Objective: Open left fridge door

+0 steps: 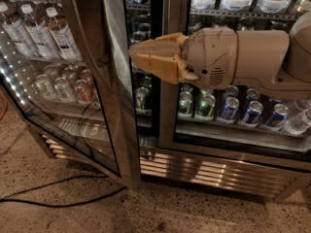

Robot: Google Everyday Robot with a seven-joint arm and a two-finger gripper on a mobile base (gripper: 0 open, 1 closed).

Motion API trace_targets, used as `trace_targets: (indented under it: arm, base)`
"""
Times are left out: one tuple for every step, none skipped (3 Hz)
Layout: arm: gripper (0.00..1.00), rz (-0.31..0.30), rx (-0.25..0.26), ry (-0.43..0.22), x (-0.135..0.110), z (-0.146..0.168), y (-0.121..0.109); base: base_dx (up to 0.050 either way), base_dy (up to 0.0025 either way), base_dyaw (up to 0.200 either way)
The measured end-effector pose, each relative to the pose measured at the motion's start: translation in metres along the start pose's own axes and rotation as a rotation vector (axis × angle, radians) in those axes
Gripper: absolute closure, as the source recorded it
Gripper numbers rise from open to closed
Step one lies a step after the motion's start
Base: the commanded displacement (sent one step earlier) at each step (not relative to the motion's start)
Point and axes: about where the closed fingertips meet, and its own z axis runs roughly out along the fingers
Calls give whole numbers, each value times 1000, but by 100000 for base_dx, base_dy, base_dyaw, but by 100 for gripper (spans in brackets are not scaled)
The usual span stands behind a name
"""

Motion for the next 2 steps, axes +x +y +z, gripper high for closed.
trace_targets:
  arm:
    - [100,0,0,0,0,0,0]
    - [100,0,0,0,0,0,0]
  base:
    - [4998,0,-16]
    - [-2485,-219,17414]
